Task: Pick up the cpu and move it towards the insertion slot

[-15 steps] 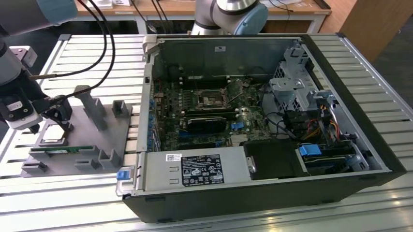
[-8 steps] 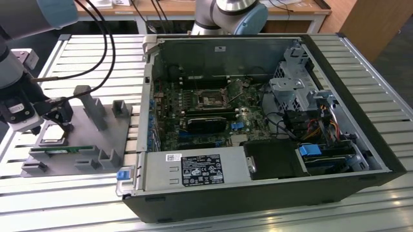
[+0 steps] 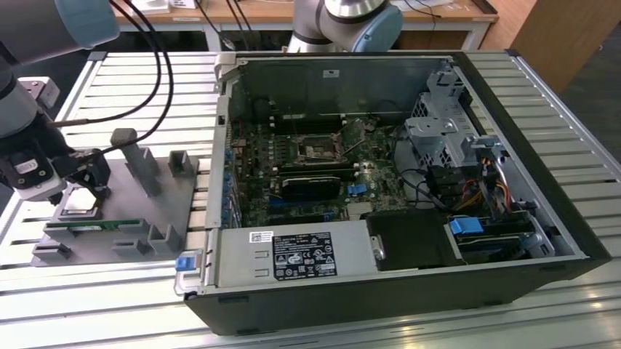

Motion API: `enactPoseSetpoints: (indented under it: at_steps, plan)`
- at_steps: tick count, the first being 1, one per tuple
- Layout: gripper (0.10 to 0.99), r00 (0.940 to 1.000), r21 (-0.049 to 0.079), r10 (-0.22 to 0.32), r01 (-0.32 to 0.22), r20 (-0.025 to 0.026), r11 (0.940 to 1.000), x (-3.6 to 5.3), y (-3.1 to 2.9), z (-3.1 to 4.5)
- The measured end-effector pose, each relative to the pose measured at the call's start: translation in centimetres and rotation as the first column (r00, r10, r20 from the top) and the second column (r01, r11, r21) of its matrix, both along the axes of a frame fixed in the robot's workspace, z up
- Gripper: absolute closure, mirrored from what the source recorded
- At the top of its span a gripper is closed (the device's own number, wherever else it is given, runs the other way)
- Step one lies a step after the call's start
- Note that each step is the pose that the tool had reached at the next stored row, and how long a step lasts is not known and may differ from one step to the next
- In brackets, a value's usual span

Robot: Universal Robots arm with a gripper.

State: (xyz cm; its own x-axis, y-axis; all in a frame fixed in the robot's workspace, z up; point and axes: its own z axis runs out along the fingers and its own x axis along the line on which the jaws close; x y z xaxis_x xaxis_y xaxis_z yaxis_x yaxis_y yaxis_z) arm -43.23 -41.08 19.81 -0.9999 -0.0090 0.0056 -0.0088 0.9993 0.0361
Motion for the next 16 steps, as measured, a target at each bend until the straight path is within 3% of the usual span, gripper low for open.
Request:
enactPoseSetpoints:
  at_steps: [16]
  plan:
    - [0.380, 0.9999, 0.000, -0.014, 0.014, 0.0002, 0.9999, -0.41, 0.36, -0.96]
